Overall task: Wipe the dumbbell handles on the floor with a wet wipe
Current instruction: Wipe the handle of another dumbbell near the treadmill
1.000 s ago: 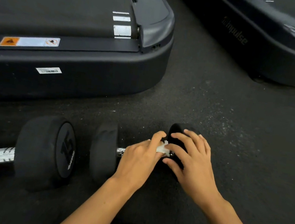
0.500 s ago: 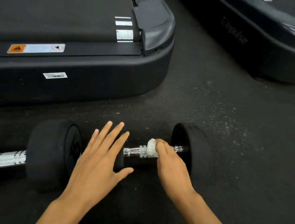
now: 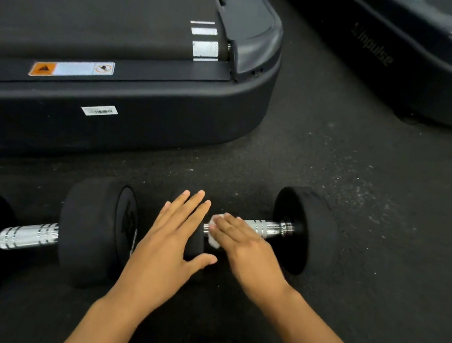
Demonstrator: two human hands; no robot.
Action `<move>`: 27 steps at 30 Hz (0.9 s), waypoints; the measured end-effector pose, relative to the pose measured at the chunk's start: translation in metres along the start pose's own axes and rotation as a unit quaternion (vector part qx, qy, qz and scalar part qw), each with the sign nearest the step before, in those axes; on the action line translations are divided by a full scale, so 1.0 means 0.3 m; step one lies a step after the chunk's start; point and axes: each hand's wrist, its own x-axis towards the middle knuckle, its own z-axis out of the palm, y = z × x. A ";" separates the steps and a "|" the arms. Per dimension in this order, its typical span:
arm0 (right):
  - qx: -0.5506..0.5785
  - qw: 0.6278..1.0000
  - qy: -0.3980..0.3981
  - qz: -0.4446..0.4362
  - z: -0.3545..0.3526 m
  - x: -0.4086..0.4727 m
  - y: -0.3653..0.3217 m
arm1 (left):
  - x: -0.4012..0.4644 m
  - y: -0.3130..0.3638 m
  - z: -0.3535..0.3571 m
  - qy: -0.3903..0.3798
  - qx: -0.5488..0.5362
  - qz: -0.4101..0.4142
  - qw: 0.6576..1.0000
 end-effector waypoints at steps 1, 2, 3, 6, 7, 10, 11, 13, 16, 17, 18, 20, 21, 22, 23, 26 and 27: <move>0.004 1.000 0.010 0.006 -0.001 -0.004 0.011 | -0.002 0.000 -0.001 0.001 -0.002 0.001 1.000; 0.012 0.999 0.020 0.022 -0.002 0.006 0.017 | -0.001 0.001 -0.001 0.004 -0.001 0.003 1.000; 0.022 0.999 0.030 0.038 -0.001 0.025 0.013 | 0.000 0.002 0.000 0.006 0.003 0.004 1.000; 0.020 0.999 0.025 0.031 0.019 0.046 -0.023 | 0.005 0.001 0.000 0.004 0.007 0.002 1.000; 0.015 1.000 0.024 0.007 0.021 0.031 -0.018 | 0.005 0.003 -0.003 0.002 0.004 0.002 1.000; 0.024 0.999 0.037 -0.001 0.005 0.009 0.017 | -0.002 0.007 -0.005 0.001 -0.002 0.003 1.000; 0.034 0.998 0.043 0.023 0.002 0.022 0.015 | -0.003 0.008 -0.003 0.004 -0.003 0.004 1.000; 0.035 0.998 0.039 0.035 0.005 0.047 -0.013 | -0.001 0.008 0.000 0.006 0.004 0.003 1.000; -0.001 0.999 0.017 -0.029 0.022 0.017 -0.004 | -0.002 0.004 0.005 0.002 0.006 0.000 1.000; 0.006 0.999 0.009 -0.031 0.014 0.008 0.007 | -0.004 0.005 0.005 0.001 0.001 -0.002 1.000; 0.020 1.000 0.012 -0.012 0.010 0.009 0.014 | -0.006 0.004 0.004 0.002 -0.002 -0.002 1.000; 0.049 0.997 0.028 0.042 0.004 0.039 -0.004 | -0.003 0.004 0.004 0.008 -0.003 0.000 1.000; 0.048 0.997 0.026 0.054 0.002 0.058 -0.022 | 0.000 0.003 0.004 0.010 -0.001 0.001 1.000; 0.037 0.998 0.017 0.053 0.009 0.066 -0.038 | 0.003 0.001 0.004 0.010 0.002 0.000 1.000; 0.026 0.999 0.002 0.039 0.017 0.057 -0.045 | 0.002 0.000 0.003 0.007 0.003 -0.003 1.000; 0.019 1.000 -0.013 0.007 -0.014 0.028 0.001 | -0.003 0.005 -0.002 -0.003 -0.006 -0.005 1.000; 0.036 0.999 -0.021 0.029 -0.024 0.033 0.017 | -0.005 0.008 -0.003 -0.003 -0.006 -0.004 1.000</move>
